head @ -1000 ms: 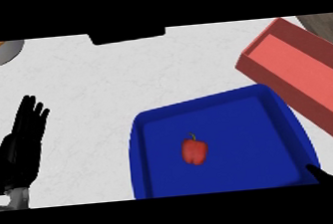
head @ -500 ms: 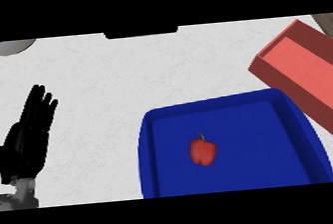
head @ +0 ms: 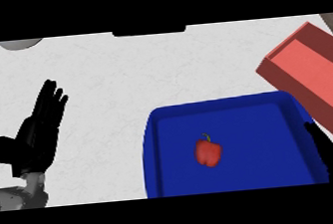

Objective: Pick the bell pepper from the tray and place it in the cardboard box

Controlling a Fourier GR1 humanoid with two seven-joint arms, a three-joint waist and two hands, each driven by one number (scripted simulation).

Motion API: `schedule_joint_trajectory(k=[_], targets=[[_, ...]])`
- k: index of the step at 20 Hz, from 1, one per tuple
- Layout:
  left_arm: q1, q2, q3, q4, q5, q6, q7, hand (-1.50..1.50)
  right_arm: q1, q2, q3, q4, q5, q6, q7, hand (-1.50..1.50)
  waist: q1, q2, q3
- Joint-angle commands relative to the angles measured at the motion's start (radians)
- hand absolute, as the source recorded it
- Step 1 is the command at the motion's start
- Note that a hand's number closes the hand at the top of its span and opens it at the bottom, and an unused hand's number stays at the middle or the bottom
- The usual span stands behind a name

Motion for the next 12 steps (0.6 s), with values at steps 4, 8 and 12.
schedule_joint_trajectory(k=[4,8,12], targets=[[-0.007,-0.017,-0.020,-0.018,-0.028,0.020,0.031,0.00,-0.164,0.202,0.123,0.002,0.232,0.151,0.339,-1.50,-0.001,-0.004,0.002],[-0.027,-0.011,0.024,0.021,-0.011,-0.019,0.005,0.00,-0.240,0.341,0.163,0.086,0.294,0.233,0.347,-1.50,-0.004,-0.001,0.003],[-0.034,-0.035,0.027,0.041,-0.010,-0.015,0.008,0.00,-0.200,0.453,0.184,0.168,0.399,0.211,0.312,-1.50,-0.017,-0.002,0.005]])
